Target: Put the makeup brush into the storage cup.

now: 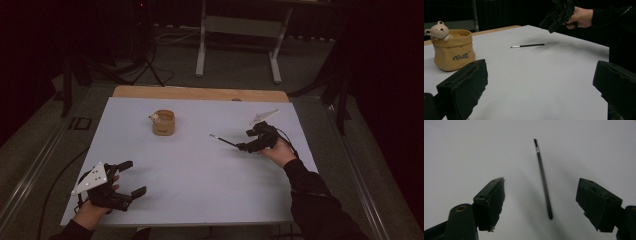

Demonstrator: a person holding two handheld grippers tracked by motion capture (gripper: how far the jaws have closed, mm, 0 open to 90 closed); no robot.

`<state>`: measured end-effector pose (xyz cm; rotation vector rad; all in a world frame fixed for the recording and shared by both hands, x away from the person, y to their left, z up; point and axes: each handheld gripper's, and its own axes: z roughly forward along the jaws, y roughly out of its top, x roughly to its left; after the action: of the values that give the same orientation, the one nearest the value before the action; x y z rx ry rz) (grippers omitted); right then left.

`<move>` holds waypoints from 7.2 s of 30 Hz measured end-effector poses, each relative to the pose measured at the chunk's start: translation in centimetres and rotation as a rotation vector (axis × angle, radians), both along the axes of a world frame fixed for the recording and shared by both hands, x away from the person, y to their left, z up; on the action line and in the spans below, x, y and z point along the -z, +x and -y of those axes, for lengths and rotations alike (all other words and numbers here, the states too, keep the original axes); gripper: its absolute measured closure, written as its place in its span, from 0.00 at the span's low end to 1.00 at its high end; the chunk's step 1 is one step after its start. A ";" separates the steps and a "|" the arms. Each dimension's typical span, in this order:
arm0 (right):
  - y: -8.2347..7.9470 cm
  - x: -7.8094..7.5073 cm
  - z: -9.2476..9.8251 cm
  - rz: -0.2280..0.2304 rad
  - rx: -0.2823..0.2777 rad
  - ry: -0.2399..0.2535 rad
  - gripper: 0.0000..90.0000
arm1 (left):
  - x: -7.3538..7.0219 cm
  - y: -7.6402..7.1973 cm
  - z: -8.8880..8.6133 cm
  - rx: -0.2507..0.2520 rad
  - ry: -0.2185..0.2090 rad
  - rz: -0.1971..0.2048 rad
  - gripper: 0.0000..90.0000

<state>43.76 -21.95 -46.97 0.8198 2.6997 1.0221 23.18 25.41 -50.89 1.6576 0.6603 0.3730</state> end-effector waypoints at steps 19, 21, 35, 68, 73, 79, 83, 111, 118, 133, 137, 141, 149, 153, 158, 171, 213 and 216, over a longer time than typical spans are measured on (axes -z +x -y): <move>1.3 -0.3 -2.7 -0.036 -0.093 -0.179 0.53 | 0.0 0.0 -0.1 0.004 0.001 0.004 0.00; 1.5 -0.3 -3.0 -0.042 -0.102 -0.191 0.55 | -0.1 0.0 -0.1 0.004 0.000 0.005 0.00; 2.8 0.9 -4.2 -0.090 -0.123 -0.304 0.76 | 0.0 0.0 -0.1 0.009 0.002 0.006 0.00; 4.2 3.3 -6.7 -0.149 -0.137 -0.483 0.95 | 0.1 0.0 0.0 0.013 -0.007 -0.001 0.00; 4.2 3.1 -6.8 -0.148 -0.125 -0.489 0.95 | 0.1 0.0 -0.1 0.009 -0.010 -0.001 0.00; 4.0 1.7 -6.0 -0.109 -0.087 -0.434 0.95 | 0.1 0.0 -0.1 0.008 -0.011 -0.004 0.00; 3.6 0.9 -5.4 -0.089 -0.074 -0.393 0.95 | 0.1 0.0 0.0 0.007 -0.007 -0.003 0.00; -1.5 -0.7 -1.8 -0.110 0.062 0.010 0.95 | -0.3 0.1 1.0 0.006 -0.015 -0.022 0.00; -3.4 -0.8 -1.5 -0.072 0.105 0.057 0.95 | -0.6 0.2 1.6 0.013 -0.027 -0.026 0.00; -6.9 -0.8 -1.5 -0.026 0.109 0.149 0.95 | -1.5 1.5 4.4 0.108 -0.019 -0.160 0.01; -7.8 -0.1 -1.6 -0.035 0.113 0.185 0.95 | -2.5 2.8 6.1 0.083 -0.007 -0.202 0.01; -8.5 0.0 -1.6 -0.019 0.123 0.206 0.95 | -2.9 3.6 6.9 0.061 0.006 -0.219 0.01; -9.6 0.0 -1.9 0.032 0.134 0.236 0.95 | -4.0 5.3 9.4 0.052 0.012 -0.244 0.01; -10.0 -0.2 -1.7 0.060 0.145 0.267 0.95 | -4.8 6.2 11.0 0.009 -0.032 -0.246 0.01; -10.2 -0.2 -1.7 0.076 0.149 0.262 0.95 | -5.7 6.9 13.1 0.031 -0.089 -0.233 0.01; -10.2 -0.5 -1.6 0.100 0.147 0.271 0.95 | -6.2 8.9 18.2 -0.057 -0.177 -0.329 0.13; -10.2 -0.6 -1.4 0.101 0.134 0.295 0.95 | -1.7 11.3 20.1 -0.181 -0.521 -0.598 0.64; -10.3 -0.7 -1.6 0.107 0.119 0.303 0.95 | -1.8 11.5 20.1 -0.182 -0.538 -0.608 0.64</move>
<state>33.43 -20.36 -46.27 0.9316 2.4094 1.4233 34.72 5.30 -49.11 1.1813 1.2468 -0.1924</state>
